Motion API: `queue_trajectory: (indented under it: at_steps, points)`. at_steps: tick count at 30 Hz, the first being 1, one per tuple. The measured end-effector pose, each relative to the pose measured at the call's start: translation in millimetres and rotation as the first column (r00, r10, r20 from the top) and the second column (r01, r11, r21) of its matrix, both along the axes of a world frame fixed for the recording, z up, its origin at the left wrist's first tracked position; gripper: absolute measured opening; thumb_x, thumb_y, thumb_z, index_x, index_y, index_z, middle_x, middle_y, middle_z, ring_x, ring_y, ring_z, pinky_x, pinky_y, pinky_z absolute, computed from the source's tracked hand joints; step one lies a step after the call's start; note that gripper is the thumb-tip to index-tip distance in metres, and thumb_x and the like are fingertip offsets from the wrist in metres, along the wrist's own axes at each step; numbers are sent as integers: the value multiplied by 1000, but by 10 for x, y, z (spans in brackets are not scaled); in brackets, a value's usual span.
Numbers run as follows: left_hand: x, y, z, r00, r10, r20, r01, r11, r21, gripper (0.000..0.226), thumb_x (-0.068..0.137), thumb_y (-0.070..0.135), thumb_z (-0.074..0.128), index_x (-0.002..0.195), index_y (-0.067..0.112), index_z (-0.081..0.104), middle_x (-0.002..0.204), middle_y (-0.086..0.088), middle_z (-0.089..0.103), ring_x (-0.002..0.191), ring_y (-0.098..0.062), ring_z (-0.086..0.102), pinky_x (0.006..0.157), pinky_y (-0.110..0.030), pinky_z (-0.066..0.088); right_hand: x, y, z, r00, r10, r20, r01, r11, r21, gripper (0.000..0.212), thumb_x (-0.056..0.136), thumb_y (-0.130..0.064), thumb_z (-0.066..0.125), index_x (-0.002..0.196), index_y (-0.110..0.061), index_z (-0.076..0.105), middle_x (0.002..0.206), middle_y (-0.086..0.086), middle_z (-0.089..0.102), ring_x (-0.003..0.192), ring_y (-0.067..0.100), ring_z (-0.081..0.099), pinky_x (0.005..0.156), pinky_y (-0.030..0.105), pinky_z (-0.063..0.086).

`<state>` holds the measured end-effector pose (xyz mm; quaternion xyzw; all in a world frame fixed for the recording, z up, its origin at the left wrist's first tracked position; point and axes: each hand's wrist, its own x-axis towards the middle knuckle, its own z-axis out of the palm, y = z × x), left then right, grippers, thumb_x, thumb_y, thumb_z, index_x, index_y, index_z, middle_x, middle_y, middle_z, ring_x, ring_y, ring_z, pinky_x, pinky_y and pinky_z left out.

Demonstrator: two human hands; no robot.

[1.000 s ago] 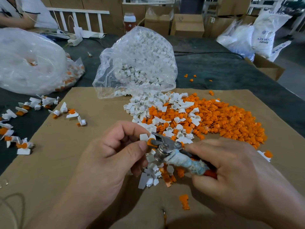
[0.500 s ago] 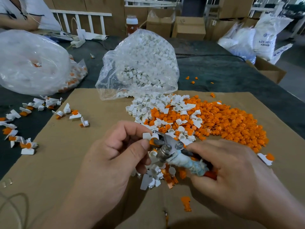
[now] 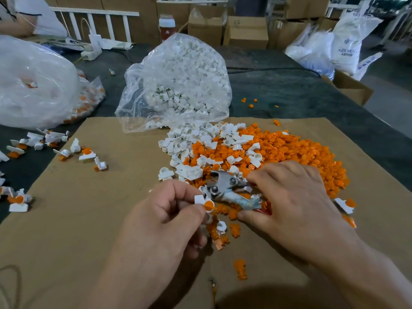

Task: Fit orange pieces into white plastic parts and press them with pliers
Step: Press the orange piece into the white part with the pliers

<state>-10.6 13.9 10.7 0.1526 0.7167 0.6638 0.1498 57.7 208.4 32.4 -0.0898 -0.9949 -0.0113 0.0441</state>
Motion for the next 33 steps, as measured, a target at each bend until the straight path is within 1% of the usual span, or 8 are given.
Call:
queue_trajectory:
  at_steps: [5, 12, 15, 24, 27, 30, 32, 33]
  points:
    - [58, -7, 51, 1000, -17, -27, 15, 999, -41, 25, 87, 15, 64, 80, 39, 68, 58, -3, 69, 47, -11, 64, 45, -15, 47, 31, -187, 47, 919, 186, -348, -234, 967, -100, 36, 87, -54, 48, 106, -26, 59, 103, -8, 60, 98, 15, 54, 84, 34, 41]
    - [99, -47, -38, 967, -90, -240, 87, 996, -24, 16, 82, 47, 65, 96, 43, 72, 66, 3, 72, 56, -8, 68, 52, -15, 51, 58, -298, 24, 882, 311, -354, -356, 932, -70, 26, 95, -33, 43, 90, -20, 66, 81, -6, 60, 72, 14, 55, 65, 32, 43]
    - [65, -74, -73, 979, -91, -181, 97, 995, 27, 32, 77, 55, 61, 101, 40, 73, 68, -2, 71, 57, -16, 67, 57, -36, 56, 83, -301, 9, 876, 327, -355, -387, 915, -112, 25, 96, -31, 43, 90, -20, 65, 81, -6, 59, 72, 14, 54, 65, 34, 45]
    - [14, -90, -64, 931, -351, 99, 305, 899, 315, 40, 69, 54, 84, 87, 21, 71, 59, -10, 63, 39, -18, 57, 38, -22, 44, 145, -378, 49, 844, 309, -438, -454, 847, -277, 27, 97, -29, 44, 78, -19, 60, 73, -7, 52, 65, 13, 48, 59, 31, 40]
    - [32, -126, -138, 953, -243, -181, 269, 954, 136, 41, 79, 65, 72, 97, 29, 69, 61, -2, 64, 41, -18, 57, 42, -24, 44, 161, -440, 82, 959, 102, -264, -272, 590, -760, 28, 86, -43, 45, 68, -23, 54, 59, -8, 51, 53, 9, 50, 45, 22, 36]
    - [73, -131, -154, 832, -205, -515, 201, 978, -64, 33, 92, 64, 57, 107, 36, 64, 73, 9, 67, 51, -13, 61, 46, -23, 48, 128, -443, 78, 994, 49, 102, 104, -32, -994, 26, 72, -34, 49, 52, -19, 57, 39, -6, 42, 31, 8, 35, 36, 18, 26]
    - [97, -122, -111, 822, -183, -539, 178, 982, -63, 29, 93, 63, 55, 105, 38, 63, 76, 11, 68, 54, -10, 63, 48, -21, 49, 128, -447, 89, 988, 73, 139, 147, -107, -983, 26, 71, -36, 51, 52, -19, 59, 40, -3, 44, 31, 11, 36, 37, 19, 28]
    - [97, -114, -76, 878, -167, -449, 183, 983, -8, 30, 89, 64, 59, 102, 37, 65, 73, 8, 69, 52, -11, 62, 48, -22, 49, 146, -443, 68, 995, 74, 61, 59, 30, -998, 26, 73, -43, 53, 61, -22, 63, 47, -5, 51, 36, 9, 44, 38, 21, 34]
